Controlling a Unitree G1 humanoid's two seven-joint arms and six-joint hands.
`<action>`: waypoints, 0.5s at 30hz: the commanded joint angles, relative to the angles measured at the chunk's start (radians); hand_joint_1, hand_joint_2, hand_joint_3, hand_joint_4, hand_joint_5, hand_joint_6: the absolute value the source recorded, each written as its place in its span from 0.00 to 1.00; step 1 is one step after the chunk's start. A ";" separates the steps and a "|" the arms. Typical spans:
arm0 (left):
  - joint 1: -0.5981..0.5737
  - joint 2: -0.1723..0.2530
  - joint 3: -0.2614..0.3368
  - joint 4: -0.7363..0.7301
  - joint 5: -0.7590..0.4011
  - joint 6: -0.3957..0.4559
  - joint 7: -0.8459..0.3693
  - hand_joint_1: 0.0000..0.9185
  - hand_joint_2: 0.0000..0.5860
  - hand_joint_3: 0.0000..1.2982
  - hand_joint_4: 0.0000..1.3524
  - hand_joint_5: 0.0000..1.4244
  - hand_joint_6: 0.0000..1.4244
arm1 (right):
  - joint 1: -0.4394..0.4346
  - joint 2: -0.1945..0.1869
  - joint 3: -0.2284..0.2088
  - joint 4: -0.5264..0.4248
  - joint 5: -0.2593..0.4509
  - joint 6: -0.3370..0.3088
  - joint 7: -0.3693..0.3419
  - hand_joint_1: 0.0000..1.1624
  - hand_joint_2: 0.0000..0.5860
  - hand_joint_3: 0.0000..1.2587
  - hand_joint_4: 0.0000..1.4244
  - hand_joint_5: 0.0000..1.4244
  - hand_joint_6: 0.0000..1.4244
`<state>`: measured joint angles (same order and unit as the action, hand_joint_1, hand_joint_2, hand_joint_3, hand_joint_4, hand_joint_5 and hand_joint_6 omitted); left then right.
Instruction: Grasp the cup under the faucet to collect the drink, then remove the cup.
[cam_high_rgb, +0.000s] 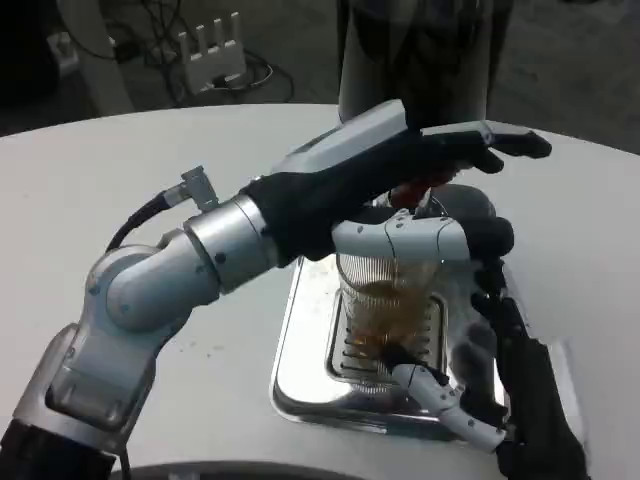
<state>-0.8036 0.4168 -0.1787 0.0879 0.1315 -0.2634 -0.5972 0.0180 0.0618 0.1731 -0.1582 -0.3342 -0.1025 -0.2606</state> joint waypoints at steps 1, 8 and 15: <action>0.002 0.010 -0.021 0.009 0.019 0.010 -0.020 0.00 0.02 0.18 0.11 0.14 0.11 | -0.076 0.055 0.009 0.047 0.013 0.030 -0.029 0.65 0.27 0.03 0.06 0.08 0.12; -0.010 0.011 -0.020 0.021 0.019 0.012 -0.020 0.00 0.02 0.18 0.11 0.14 0.11 | -0.112 0.064 0.028 0.110 0.023 0.021 -0.059 0.65 0.27 0.03 0.06 0.08 0.14; -0.020 0.015 -0.020 0.040 0.017 0.007 -0.023 0.00 0.02 0.18 0.11 0.14 0.11 | -0.193 0.058 0.023 0.182 0.033 0.011 -0.088 0.66 0.26 0.03 0.06 0.09 0.14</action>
<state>-0.8287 0.4200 -0.1794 0.1113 0.1323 -0.2601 -0.5977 -0.1369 0.0614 0.2029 -0.0002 -0.3171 -0.0835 -0.3282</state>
